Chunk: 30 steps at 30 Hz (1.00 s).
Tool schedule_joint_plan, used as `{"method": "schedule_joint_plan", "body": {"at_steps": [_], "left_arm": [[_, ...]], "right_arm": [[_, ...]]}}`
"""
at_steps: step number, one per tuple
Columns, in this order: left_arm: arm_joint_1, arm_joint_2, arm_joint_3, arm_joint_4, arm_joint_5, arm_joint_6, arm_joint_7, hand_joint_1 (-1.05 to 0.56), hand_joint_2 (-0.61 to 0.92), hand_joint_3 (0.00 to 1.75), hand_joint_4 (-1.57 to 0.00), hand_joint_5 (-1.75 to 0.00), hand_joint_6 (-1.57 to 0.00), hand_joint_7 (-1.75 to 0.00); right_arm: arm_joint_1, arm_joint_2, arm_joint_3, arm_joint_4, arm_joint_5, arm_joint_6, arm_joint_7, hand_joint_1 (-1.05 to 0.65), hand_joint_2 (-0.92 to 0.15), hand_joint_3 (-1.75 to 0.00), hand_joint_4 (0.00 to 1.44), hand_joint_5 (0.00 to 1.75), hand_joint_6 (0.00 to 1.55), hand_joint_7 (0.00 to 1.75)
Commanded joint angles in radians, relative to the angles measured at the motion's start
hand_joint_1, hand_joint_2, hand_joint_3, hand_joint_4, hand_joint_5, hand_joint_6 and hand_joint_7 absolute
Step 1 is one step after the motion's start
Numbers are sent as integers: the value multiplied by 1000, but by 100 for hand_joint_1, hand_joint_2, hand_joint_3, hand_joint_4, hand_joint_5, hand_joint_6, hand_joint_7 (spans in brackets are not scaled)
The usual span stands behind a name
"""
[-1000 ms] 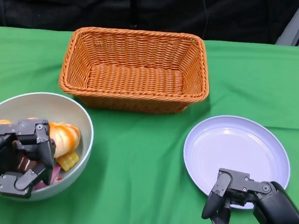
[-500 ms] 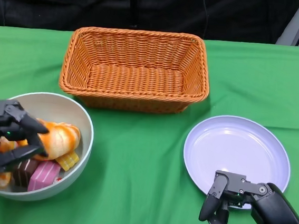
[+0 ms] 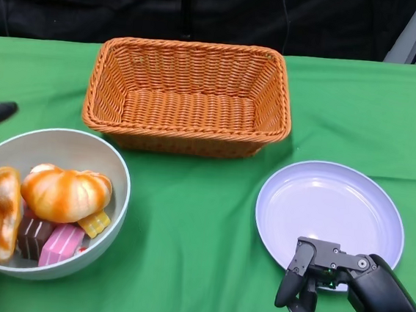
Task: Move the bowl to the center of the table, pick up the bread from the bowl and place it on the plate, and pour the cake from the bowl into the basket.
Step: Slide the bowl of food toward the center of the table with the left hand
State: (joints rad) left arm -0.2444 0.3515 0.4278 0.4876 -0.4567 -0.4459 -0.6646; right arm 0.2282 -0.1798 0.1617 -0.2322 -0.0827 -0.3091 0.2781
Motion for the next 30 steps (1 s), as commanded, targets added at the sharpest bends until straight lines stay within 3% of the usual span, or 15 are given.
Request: {"method": "schedule_joint_plan", "body": {"at_steps": [1, 5, 10, 17, 23, 30], "left_arm": [[-21, 26, 15, 37, 32, -35, 42, -60, 92, 18, -67, -1, -60, 0], [-51, 86, -13, 158, 217, -101, 190, -61, 92, 33, -49, 0, -46, 0], [-104, 151, -71, 306, 361, -92, 306, -66, 92, 46, -26, 0, -17, 0], [-189, 216, -162, 475, 504, -3, 455, -72, 92, 57, -9, 0, -6, 0], [-259, 247, -207, 561, 507, 150, 410, -78, 92, 59, 0, 0, -3, 0], [-311, 257, -209, 577, 441, 361, 249, -81, 92, 49, 0, 0, -3, -1]], "right_arm": [[2, -6, -4, -13, 5, 8, -6, -13, -54, -105, 81, 175, 70, 138], [3, -4, 0, -22, 9, 20, -3, -12, -54, -105, 81, 175, 71, 137], [0, -3, 3, -24, 6, 30, -5, -13, -54, -105, 81, 175, 71, 137], [0, -1, 6, -26, -1, 33, -9, -12, -55, -105, 80, 175, 71, 136], [1, 4, 8, -30, 7, 39, -7, -12, -54, -105, 80, 175, 72, 136], [-2, 7, 7, -29, 4, 35, -8, -15, -54, -105, 81, 175, 72, 137]]}}
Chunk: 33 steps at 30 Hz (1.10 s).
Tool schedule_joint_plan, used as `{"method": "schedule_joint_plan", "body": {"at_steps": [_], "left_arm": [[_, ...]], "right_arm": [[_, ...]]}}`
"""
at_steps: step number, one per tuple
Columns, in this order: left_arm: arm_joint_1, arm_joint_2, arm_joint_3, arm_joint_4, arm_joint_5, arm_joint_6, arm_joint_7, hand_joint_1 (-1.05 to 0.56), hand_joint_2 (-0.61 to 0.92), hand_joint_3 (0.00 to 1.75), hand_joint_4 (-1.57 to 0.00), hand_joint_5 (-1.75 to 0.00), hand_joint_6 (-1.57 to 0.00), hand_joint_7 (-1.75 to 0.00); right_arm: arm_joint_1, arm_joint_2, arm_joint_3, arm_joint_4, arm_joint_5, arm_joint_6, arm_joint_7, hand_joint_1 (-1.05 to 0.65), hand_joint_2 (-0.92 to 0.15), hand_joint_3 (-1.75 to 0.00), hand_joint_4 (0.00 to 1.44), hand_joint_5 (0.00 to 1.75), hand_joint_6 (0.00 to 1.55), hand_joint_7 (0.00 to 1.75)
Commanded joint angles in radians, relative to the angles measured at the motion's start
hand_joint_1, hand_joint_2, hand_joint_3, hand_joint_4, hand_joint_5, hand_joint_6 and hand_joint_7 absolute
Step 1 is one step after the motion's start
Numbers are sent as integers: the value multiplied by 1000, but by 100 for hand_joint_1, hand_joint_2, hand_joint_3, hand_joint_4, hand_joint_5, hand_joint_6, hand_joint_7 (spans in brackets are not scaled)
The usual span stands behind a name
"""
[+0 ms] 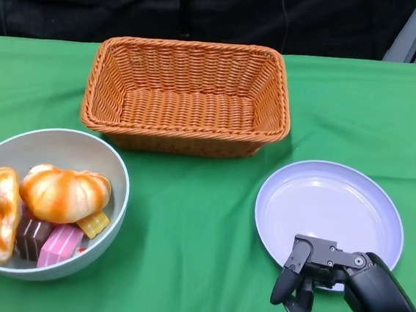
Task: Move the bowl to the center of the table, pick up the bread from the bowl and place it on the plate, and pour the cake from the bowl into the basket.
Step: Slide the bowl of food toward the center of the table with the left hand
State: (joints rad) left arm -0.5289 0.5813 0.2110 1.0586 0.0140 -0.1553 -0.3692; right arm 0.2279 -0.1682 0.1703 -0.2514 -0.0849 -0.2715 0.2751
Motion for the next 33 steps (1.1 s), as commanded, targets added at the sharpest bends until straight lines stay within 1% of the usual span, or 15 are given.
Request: {"method": "schedule_joint_plan", "body": {"at_steps": [1, 4, 11, 13, 17, 24, 27, 30, 33], "left_arm": [[-31, 29, 8, 5, -42, 99, -81, -81, 92, 49, 0, 0, -3, -1], [-40, 36, 3, -5, -63, 171, -156, -78, 92, 49, 0, 0, 0, 0], [-48, 41, 23, -89, -154, 419, -297, -72, 92, 48, 0, 0, 0, 0], [-50, 53, 17, -103, -170, 482, -345, -73, 92, 50, 0, 0, 0, 0], [-43, 72, -8, -137, -180, 566, -440, -73, 92, 58, 0, 0, 0, 0], [-19, 78, -13, -223, -230, 723, -535, -70, 92, 57, 0, 0, 0, 0], [-1, 83, -32, -266, -235, 752, -574, -70, 92, 57, 0, 0, 0, 0], [15, 84, -41, -306, -239, 787, -593, -69, 92, 54, 0, 0, 0, 0], [29, 80, -39, -351, -256, 856, -596, -69, 92, 51, 0, 0, 0, 0]], "right_arm": [[-2, -4, -2, -9, 6, -5, -7, -14, -54, -105, 81, 175, 72, 137], [-5, -5, -2, -4, 0, -16, -9, -14, -54, -105, 82, 175, 72, 138], [-5, -5, 1, -11, -9, -3, -14, -15, -54, -105, 84, 175, 71, 139], [-5, -3, 2, -10, -10, -5, -17, -14, -54, -105, 84, 175, 71, 138], [-7, -1, 6, -12, -19, -2, -22, -14, -54, -106, 83, 175, 71, 138], [-9, 5, 9, -15, -27, 8, -28, -14, -54, -106, 83, 175, 71, 139], [-10, 7, 10, -17, -33, 12, -32, -15, -54, -106, 83, 175, 72, 138], [-11, 6, 13, -19, -39, 14, -37, -15, -54, -105, 84, 175, 71, 138], [-11, 8, 14, -20, -38, 15, -40, -14, -54, -105, 84, 175, 72, 138]]}}
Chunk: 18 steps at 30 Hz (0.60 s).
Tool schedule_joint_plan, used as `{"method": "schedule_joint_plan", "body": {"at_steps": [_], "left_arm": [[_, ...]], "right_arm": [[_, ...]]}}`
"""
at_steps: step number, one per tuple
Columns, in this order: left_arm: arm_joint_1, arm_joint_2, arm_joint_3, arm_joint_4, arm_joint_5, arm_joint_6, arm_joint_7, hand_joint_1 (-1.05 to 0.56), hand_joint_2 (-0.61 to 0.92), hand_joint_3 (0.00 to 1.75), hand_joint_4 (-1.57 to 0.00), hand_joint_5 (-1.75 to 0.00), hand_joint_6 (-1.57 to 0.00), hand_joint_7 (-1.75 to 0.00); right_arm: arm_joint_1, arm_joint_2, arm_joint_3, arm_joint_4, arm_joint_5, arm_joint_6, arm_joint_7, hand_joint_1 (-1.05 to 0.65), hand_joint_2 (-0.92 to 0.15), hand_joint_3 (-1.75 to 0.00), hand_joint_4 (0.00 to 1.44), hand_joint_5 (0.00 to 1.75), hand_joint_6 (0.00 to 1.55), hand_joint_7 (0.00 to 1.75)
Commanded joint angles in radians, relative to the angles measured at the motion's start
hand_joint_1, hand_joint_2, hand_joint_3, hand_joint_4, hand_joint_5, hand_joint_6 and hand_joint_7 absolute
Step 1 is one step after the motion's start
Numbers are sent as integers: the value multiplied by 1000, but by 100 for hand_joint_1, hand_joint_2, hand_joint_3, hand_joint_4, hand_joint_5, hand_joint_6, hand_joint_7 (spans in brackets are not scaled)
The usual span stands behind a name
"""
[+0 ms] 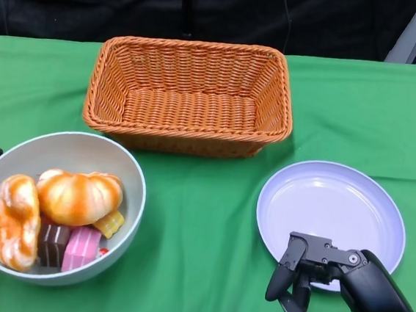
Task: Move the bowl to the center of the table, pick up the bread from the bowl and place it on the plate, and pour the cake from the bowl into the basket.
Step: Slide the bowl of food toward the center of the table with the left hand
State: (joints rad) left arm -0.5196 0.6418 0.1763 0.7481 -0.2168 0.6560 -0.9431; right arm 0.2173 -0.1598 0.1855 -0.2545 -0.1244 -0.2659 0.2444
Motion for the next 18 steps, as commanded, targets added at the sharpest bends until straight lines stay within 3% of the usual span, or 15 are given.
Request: {"method": "schedule_joint_plan", "body": {"at_steps": [1, 18], "left_arm": [[27, 19, -7, -58, -32, 64, -27, -68, 92, 51, 0, 0, 0, 0], [152, -8, -17, -321, -125, 187, 0, -68, 92, 49, 0, 0, 0, 0]], "right_arm": [[-1, 0, -1, -14, 2, 7, -11, -14, -54, -105, 84, 175, 72, 138], [-9, -2, 4, -10, -3, 9, -19, -15, -54, -105, 85, 175, 72, 139]]}}
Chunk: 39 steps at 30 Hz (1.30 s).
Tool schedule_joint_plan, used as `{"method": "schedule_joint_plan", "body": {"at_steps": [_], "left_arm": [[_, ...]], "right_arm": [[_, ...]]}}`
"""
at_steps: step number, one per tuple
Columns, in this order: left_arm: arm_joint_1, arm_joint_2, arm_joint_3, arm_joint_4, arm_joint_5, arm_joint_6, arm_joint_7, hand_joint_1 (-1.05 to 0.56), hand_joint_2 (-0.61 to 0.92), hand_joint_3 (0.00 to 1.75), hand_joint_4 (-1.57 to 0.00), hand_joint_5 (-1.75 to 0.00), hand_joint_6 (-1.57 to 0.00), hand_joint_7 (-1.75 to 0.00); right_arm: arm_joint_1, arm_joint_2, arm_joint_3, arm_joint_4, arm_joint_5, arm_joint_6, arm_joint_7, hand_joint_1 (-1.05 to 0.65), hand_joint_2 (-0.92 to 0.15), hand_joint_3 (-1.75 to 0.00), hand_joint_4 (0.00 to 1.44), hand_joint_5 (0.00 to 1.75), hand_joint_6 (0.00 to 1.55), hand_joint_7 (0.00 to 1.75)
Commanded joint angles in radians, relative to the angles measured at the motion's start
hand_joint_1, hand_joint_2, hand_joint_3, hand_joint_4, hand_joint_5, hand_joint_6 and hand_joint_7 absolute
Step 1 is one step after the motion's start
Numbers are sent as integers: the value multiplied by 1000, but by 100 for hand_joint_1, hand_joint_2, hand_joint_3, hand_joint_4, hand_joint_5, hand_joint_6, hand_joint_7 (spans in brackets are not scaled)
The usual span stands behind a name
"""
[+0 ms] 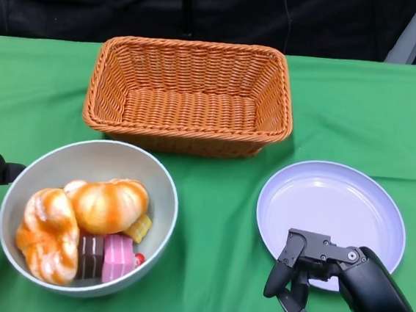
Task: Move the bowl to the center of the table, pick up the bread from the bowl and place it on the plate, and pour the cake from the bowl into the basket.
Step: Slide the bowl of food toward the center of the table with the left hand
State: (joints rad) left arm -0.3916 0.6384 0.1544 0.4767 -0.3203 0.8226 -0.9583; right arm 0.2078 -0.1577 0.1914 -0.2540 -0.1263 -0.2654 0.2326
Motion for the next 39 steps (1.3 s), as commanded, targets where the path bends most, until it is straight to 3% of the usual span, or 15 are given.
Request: {"method": "schedule_joint_plan", "body": {"at_steps": [1, 16, 28, 39], "left_arm": [[33, -8, 7, -69, -32, 27, 16, -68, 92, 49, 0, 0, 0, 0], [111, -94, 55, -357, -172, 228, 172, -69, 92, 51, 0, 0, 0, 0], [152, -156, 67, -439, -261, 272, 235, -66, 92, 51, 0, 0, 0, 0], [179, -170, 48, -458, -285, 276, 241, -62, 92, 46, 0, 0, 0, 0]], "right_arm": [[1, -4, -2, -10, -1, 9, -7, -15, -54, -105, 85, 175, 72, 139], [-3, -6, 8, -15, -5, 18, -9, -14, -53, -107, 85, 175, 72, 139], [-6, -7, 13, -21, -2, 41, -3, -13, -53, -107, 83, 175, 71, 139], [-5, -8, 13, -26, 4, 45, -2, -12, -53, -107, 82, 175, 72, 139]]}}
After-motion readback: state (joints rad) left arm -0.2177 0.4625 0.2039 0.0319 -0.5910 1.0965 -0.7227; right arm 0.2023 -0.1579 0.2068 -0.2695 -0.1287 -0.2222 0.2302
